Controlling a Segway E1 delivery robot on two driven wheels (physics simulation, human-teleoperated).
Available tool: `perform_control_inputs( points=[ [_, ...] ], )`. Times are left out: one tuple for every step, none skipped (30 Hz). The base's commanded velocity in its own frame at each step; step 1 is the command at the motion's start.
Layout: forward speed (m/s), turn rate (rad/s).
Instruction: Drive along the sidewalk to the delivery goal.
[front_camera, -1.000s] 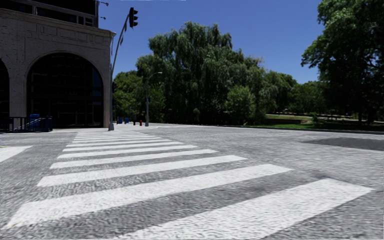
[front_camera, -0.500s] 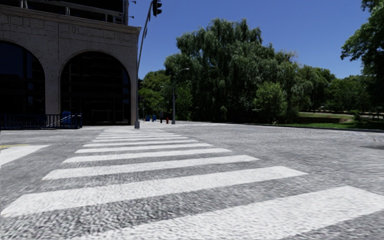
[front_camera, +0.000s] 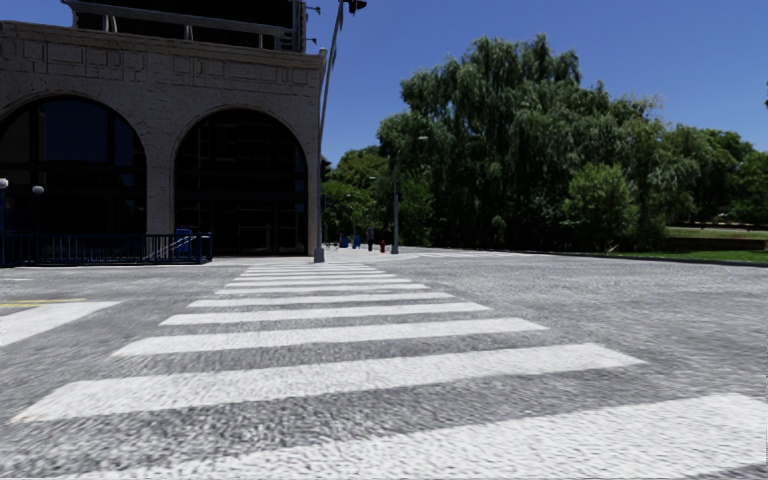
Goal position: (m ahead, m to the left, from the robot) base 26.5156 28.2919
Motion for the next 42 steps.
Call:
perform_control_inputs(
  points=[
    [2.00, 0.47],
    [2.00, 0.49],
    [2.00, 0.49],
    [2.00, 0.49],
    [2.00, 0.49],
    [2.00, 0.49],
    [2.00, 0.49],
    [2.00, 0.45],
    [2.00, 0.45],
    [2.00, 0.36],
    [2.00, 0.23],
    [2.00, 0.23],
    [2.00, 0.18],
    [2.00, 0.15],
    [2.00, 0.00],
    [2.00, 0.00],
    [2.00, 0.00],
    [2.00, 0.00],
    [2.00, 0.00],
    [2.00, 0.00],
    [2.00, 0.00],
    [2.00, 0.00],
    [2.00, 0.00],
    [2.00, 0.00],
    [2.00, 0.00],
    [2.00, 0.00],
    [2.00, 0.00],
    [2.00, 0.00],
    [2.00, 0.00],
    [2.00, 0.00],
    [2.00, 0.00],
    [2.00, 0.00],
    [2.00, 0.00],
    [2.00, 0.00],
    [2.00, 0.00],
    [2.00, 0.00],
    [2.00, 0.00],
    [2.00, 0.00],
    [2.00, 0.00],
    [2.00, 0.00],
    [2.00, 0.00],
    [2.00, 0.00]
  ],
)
